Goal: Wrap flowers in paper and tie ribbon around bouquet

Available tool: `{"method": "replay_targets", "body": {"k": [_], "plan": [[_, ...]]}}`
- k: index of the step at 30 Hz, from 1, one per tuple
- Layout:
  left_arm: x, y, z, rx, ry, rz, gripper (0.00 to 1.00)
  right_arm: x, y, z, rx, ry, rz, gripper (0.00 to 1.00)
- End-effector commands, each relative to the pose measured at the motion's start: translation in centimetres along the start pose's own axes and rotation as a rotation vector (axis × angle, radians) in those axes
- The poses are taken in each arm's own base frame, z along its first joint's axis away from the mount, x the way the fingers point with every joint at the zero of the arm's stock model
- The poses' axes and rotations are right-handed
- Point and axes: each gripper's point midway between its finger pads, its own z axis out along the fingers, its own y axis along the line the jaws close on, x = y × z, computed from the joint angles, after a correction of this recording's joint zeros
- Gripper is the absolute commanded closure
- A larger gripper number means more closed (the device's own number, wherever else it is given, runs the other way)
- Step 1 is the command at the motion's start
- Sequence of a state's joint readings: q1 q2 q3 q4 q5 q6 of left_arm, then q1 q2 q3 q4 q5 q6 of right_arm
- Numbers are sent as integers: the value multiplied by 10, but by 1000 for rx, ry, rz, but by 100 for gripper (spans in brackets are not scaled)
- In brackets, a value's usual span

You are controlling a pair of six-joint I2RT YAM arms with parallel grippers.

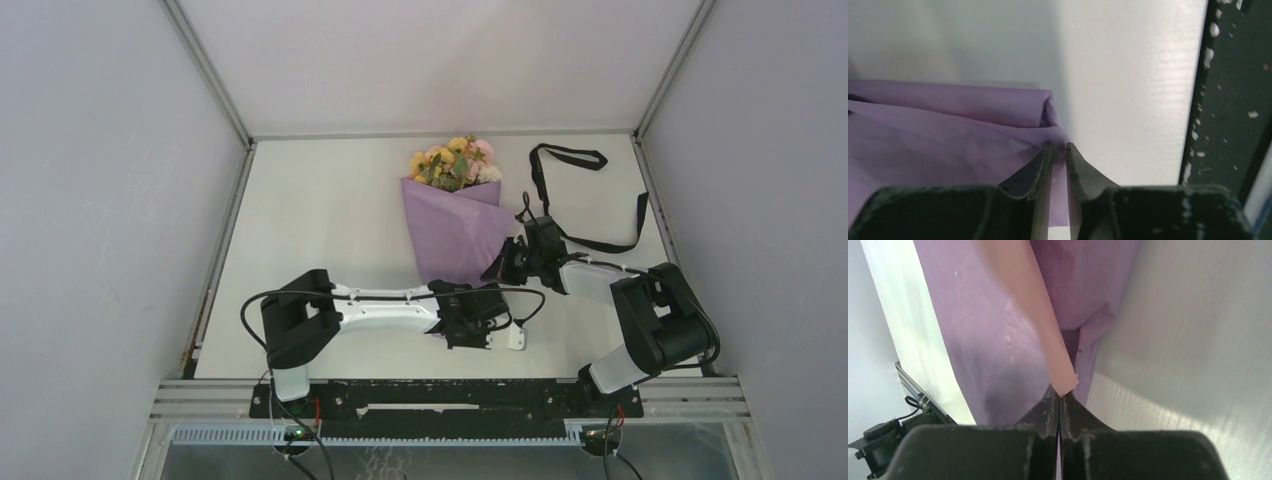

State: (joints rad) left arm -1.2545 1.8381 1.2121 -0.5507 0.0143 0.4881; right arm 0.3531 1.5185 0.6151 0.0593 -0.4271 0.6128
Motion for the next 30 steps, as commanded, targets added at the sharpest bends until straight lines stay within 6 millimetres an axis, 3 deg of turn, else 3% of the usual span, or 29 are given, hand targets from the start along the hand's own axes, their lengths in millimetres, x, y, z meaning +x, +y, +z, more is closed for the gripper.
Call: {"method": "replay_targets", "body": {"k": [1, 6, 8, 12, 15, 19, 24, 30], "plan": [[-11, -10, -43, 88, -20, 17, 78, -17, 5, -3, -17, -64, -15, 100], [-30, -11, -112, 192, -102, 57, 78, -16, 3, -1, -11, -59, -13, 100], [-33, 4, -118, 182, -166, 38, 78, -16, 2, -1, -8, -60, -16, 100], [-30, 76, -78, -114, -169, -96, 79, -17, 2, -1, -7, -63, -14, 100], [-19, 99, -39, -240, -66, -85, 76, -17, 2, 0, -10, -61, -7, 100], [-22, 75, -12, -218, -37, 31, 75, -17, 0, -1, 6, -66, -4, 96], [8, 41, 15, -174, 63, 138, 75, -30, -14, -13, 38, -100, 22, 72], [12, 39, 16, -184, 65, 154, 75, -39, -14, -12, -63, -57, 25, 45]]}}
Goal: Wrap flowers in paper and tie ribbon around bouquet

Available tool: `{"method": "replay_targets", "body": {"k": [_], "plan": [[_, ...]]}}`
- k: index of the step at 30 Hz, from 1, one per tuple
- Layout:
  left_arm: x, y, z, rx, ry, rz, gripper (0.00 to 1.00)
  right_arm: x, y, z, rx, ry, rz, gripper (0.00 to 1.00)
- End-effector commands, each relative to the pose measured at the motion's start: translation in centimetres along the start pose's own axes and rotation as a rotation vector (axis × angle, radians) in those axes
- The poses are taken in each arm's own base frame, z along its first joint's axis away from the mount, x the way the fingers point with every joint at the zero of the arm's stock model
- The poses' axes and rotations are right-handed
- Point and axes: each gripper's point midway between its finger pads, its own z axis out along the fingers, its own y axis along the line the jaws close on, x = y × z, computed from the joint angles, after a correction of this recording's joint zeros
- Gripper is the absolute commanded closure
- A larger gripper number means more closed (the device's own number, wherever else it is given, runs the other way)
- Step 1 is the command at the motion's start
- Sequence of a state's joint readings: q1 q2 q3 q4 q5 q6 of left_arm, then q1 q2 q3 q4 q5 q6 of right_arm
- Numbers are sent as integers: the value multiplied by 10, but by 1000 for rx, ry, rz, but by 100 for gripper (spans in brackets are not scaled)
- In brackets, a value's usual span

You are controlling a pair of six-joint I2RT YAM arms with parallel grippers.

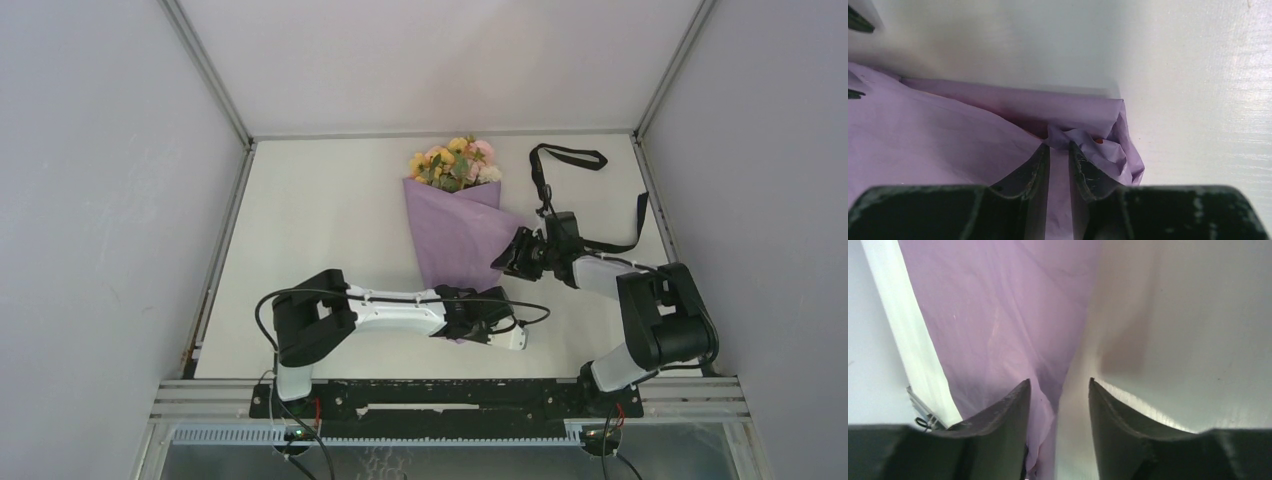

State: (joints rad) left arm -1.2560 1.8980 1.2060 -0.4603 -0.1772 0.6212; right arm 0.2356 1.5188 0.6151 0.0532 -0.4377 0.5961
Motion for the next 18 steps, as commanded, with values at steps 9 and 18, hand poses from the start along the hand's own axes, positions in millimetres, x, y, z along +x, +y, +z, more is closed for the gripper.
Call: {"method": "replay_targets", "body": {"k": [9, 18], "plan": [[3, 0, 7, 11, 11, 43, 71, -14, 19, 28, -183, 90, -15, 30], [5, 1, 6, 6, 9, 43, 71, -1, 19, 58, -226, 139, 44, 49]]}}
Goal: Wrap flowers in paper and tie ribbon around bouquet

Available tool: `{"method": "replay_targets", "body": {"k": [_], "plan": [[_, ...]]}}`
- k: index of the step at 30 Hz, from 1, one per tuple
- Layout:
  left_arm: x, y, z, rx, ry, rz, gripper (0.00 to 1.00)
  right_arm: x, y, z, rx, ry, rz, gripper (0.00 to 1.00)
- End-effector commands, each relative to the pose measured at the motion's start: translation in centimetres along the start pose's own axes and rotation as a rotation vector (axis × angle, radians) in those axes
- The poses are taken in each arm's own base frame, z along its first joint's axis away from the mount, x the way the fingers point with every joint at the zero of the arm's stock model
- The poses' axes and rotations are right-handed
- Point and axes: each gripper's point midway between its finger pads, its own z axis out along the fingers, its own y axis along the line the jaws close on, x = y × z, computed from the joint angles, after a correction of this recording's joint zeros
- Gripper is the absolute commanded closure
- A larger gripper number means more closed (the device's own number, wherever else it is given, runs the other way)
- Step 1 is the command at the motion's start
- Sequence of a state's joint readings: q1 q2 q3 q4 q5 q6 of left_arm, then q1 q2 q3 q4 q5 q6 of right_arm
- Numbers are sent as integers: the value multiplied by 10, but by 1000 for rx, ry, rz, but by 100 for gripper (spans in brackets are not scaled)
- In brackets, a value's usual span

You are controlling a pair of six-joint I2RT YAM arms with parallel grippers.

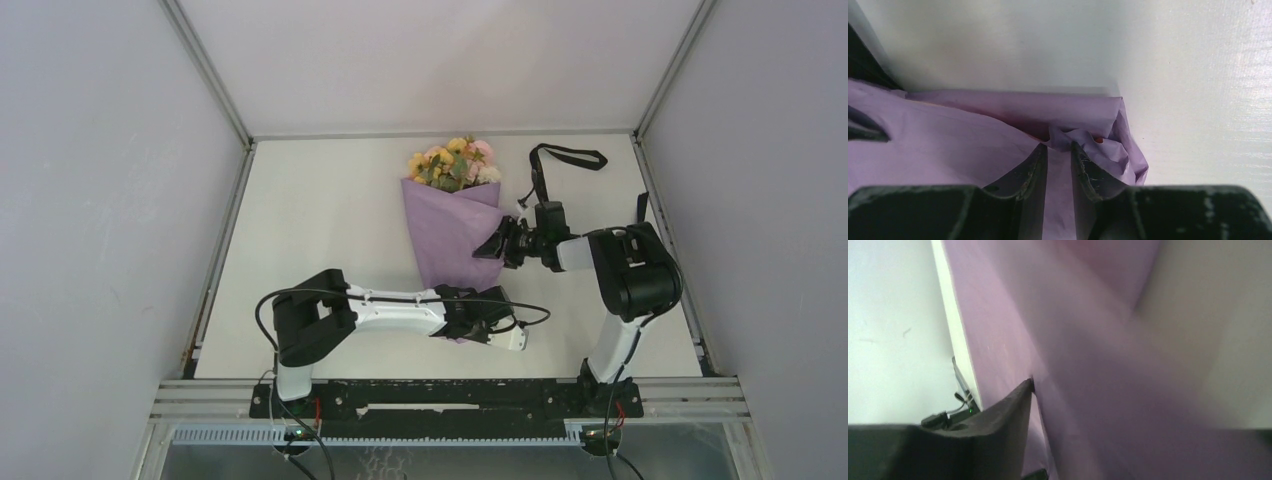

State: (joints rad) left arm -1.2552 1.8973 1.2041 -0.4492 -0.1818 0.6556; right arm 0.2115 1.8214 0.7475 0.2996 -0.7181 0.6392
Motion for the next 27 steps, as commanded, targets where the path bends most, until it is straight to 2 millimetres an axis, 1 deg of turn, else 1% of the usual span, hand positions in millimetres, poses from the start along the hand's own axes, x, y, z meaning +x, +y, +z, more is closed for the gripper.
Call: {"method": "replay_targets", "body": {"k": [1, 2, 3, 4, 6, 7, 8, 10, 12, 14, 16, 18, 19, 20, 21, 24, 26, 27], "plan": [[7, -2, 5, 17, 13, 6, 71, 13, -11, 15, 15, 27, 32, 62], [7, -2, 4, 22, 11, -5, 71, 13, -9, 15, 9, 27, 31, 75], [7, -3, 1, 44, -1, -24, 71, 13, -5, 15, 1, 28, 29, 92], [6, -1, -5, 60, -14, -57, 70, 13, -2, 14, -6, 28, 26, 100], [5, 4, -24, 106, -44, -137, 68, 14, 7, 12, -17, 29, 6, 100], [5, 9, -36, 130, -67, -183, 65, 15, 12, 11, -19, 28, -6, 100], [4, 13, -52, 164, -96, -228, 60, 15, 17, 10, -19, 25, -17, 100], [8, 29, -86, 202, -151, -321, 47, 14, 26, 6, -12, 9, -29, 100], [19, 49, -113, 205, -193, -415, 34, 12, 37, 3, -10, -13, -13, 100], [32, 70, -131, 167, -217, -509, 27, 11, 52, 1, -21, -47, 15, 100], [46, 87, -141, 109, -208, -599, 19, 11, 72, 0, -25, -91, 8, 100], [50, 92, -144, 64, -211, -662, 12, 12, 88, 3, -25, -136, 0, 100], [47, 93, -143, 48, -232, -690, 3, 11, 94, 4, -32, -154, 8, 100], [43, 99, -141, 21, -268, -720, 1, 11, 100, 5, -43, -166, 24, 100], [41, 102, -137, -6, -286, -754, 0, 8, 104, 6, -53, -183, 39, 100], [49, 113, -120, -108, -271, -864, 0, 2, 109, 9, -58, -227, 80, 100], [55, 116, -108, -163, -231, -911, 0, 1, 112, 13, -60, -243, 110, 100], [55, 115, -105, -187, -214, -907, 0, 1, 114, 14, -62, -253, 117, 100]]}}
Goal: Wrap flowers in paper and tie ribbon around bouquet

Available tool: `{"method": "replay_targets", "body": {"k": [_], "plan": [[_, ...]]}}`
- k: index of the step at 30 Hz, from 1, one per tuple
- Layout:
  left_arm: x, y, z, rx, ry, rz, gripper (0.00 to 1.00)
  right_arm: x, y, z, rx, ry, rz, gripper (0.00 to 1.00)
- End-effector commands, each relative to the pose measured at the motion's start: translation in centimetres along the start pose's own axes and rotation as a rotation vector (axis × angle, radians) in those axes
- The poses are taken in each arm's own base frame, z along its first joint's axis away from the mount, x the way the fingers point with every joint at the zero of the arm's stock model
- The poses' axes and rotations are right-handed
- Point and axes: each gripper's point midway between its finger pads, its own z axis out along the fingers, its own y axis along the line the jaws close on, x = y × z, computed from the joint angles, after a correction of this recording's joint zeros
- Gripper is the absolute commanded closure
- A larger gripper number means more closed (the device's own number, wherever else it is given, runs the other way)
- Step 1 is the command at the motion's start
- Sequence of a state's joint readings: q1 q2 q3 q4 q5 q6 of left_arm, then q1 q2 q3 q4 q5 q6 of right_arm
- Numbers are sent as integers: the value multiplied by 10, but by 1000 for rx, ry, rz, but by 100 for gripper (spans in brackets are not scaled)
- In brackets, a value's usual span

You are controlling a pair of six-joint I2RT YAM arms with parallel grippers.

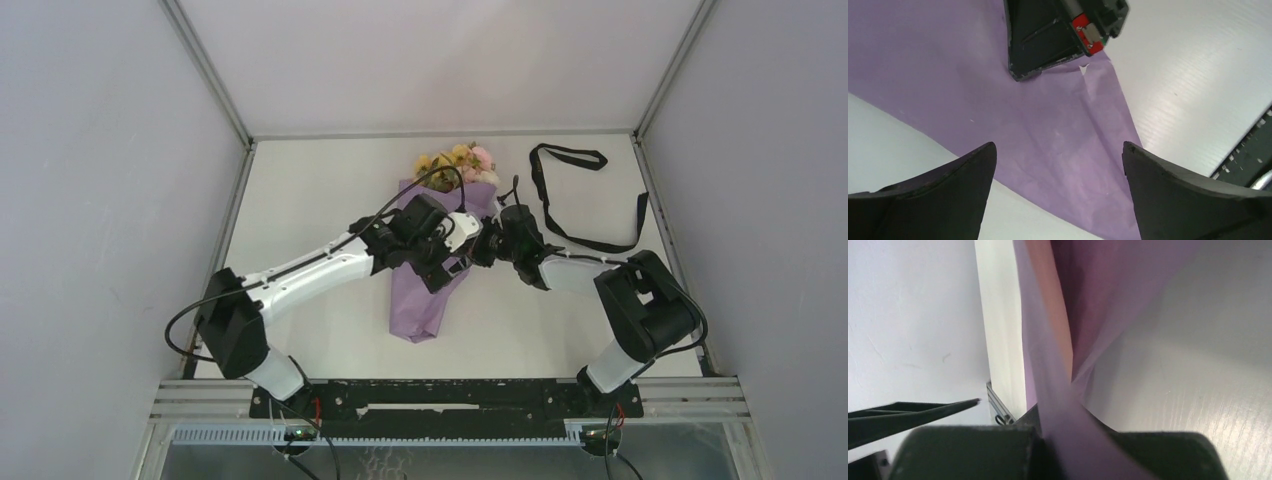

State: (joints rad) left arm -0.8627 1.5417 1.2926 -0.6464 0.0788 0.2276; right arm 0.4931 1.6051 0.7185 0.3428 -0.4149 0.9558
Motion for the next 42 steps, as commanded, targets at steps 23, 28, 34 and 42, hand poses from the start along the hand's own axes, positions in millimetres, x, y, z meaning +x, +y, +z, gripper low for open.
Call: {"method": "replay_targets", "body": {"k": [23, 28, 34, 42], "plan": [[27, 55, 65, -568, 48, 129, 18, -17, 24, 19, -78, -122, 159, 100], [28, 56, 71, -567, 55, 136, 52, -18, 24, 20, -80, -121, 155, 100], [27, 54, 69, -547, 52, 114, 100, -23, 18, 14, -48, -88, 85, 88], [40, 66, 72, -463, 84, -30, 100, -64, -14, -65, 179, -5, -163, 50]]}}
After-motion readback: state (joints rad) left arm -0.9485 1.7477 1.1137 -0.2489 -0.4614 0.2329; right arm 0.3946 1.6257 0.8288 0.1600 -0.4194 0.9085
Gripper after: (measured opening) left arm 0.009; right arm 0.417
